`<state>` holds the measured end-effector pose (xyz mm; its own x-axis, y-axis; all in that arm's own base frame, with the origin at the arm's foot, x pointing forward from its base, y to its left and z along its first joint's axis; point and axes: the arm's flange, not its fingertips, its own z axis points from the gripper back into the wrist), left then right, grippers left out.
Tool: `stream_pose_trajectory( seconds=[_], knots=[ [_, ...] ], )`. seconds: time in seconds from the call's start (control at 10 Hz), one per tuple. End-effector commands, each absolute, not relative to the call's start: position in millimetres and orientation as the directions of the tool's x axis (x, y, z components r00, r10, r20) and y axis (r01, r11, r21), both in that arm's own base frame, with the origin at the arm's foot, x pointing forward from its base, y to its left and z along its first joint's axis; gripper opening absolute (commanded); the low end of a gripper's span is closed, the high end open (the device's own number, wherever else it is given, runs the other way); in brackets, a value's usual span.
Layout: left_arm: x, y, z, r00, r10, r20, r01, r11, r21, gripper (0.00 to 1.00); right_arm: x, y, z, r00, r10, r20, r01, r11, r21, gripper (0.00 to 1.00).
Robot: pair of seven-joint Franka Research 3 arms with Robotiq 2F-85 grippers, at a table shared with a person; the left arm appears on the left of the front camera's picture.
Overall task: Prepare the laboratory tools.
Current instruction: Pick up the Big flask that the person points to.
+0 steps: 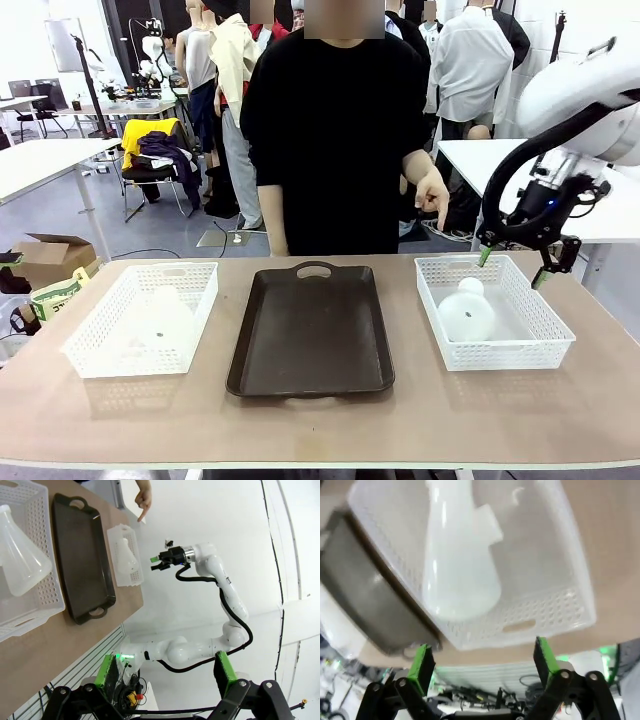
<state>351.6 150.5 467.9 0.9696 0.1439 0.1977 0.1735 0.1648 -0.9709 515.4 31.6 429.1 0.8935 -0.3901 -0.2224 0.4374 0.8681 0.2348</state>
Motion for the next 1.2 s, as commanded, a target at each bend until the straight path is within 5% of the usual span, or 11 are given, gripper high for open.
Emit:
stream_pose_trajectory(
  seconds=[0.0,0.2,0.6,1.1],
  knots=[
    [349,152,469,0.970,0.136,0.201,0.178,0.165,-0.970,1.00,541,33,421,0.876,-0.441,-0.194,0.472,0.867,0.159,1.00],
    [349,152,469,0.970,0.136,0.201,0.178,0.165,-0.970,1.00,547,27,412,0.878,-0.456,-0.147,0.479,0.844,0.241,1.00],
    [349,152,469,0.970,0.136,0.201,0.178,0.165,-0.970,1.00,545,26,409,0.882,-0.435,-0.183,0.466,0.864,0.191,1.00],
    [349,152,469,0.970,0.136,0.201,0.178,0.165,-0.970,1.00,568,76,379,0.837,-0.548,0.009,0.544,0.832,0.109,1.00]
  ],
)
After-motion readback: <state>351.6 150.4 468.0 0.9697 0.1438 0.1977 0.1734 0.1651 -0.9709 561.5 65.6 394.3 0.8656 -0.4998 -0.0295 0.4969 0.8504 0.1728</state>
